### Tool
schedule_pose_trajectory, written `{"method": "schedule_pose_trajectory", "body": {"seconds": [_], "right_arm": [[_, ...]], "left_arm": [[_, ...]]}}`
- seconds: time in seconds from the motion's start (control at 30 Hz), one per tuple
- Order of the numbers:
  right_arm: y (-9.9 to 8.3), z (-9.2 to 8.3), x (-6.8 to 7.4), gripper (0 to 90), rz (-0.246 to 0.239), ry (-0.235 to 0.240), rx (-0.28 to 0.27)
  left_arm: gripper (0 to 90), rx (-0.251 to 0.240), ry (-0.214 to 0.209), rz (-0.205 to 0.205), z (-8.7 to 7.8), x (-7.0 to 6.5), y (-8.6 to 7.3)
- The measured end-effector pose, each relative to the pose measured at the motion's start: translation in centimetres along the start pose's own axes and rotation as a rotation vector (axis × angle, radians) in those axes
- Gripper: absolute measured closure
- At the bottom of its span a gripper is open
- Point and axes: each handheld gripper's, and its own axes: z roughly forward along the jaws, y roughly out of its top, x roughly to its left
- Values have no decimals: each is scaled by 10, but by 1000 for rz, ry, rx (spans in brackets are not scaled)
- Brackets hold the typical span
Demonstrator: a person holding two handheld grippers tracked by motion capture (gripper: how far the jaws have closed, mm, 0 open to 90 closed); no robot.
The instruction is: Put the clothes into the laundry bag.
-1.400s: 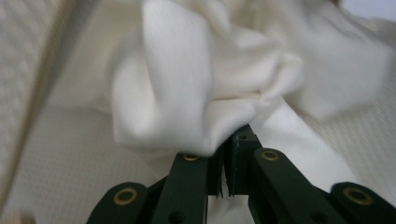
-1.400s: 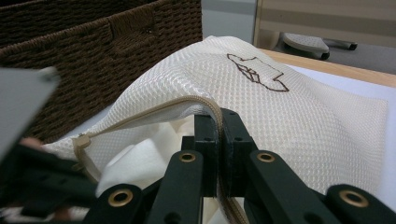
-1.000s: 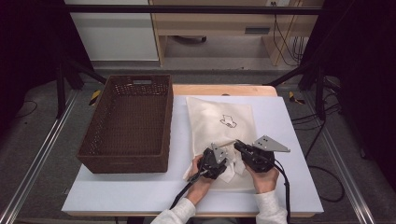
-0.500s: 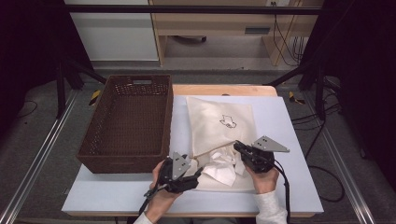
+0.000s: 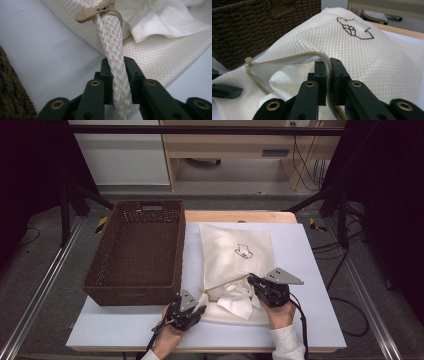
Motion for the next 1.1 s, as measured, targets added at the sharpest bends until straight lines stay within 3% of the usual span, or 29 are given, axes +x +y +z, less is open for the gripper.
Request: {"method": "schedule_pose_trajectory", "body": {"seconds": [0.17, 0.23, 0.33, 0.43, 0.57, 0.67, 0.77, 0.83, 0.93, 1.1], "right_arm": [[-1, -6, 5, 682, -2, -7, 1], [-1, -12, 8, 618, -26, -16, -11], [-3, -24, 13, 553, -51, -37, -34], [-4, -36, 16, 464, -29, -39, -62], [-8, -44, 28, 440, -14, 13, -49], [-19, -33, 38, 427, -46, 18, 19], [-30, -11, 41, 401, -27, 12, 105], [-37, 3, 44, 399, -50, -17, 161], [-43, 18, 46, 409, -80, -49, 203], [-44, 35, 45, 535, -107, -121, 263]], "left_arm": [[818, 2, 42, 33, 2, -5, -4], [812, -1, 49, 36, 2, -6, -4], [807, 0, 34, 17, 2, -4, -4], [804, -1, 14, -6, 2, -1, -4], [801, 0, 32, 17, 2, -4, -4], [799, 0, 22, 3, 2, -2, -4], [799, 0, 15, -4, 2, -1, -4], [798, 0, 21, 5, 2, -2, -4], [798, 0, 22, 5, 2, -2, -4], [798, 1, 24, 8, 2, -2, -4]]}}
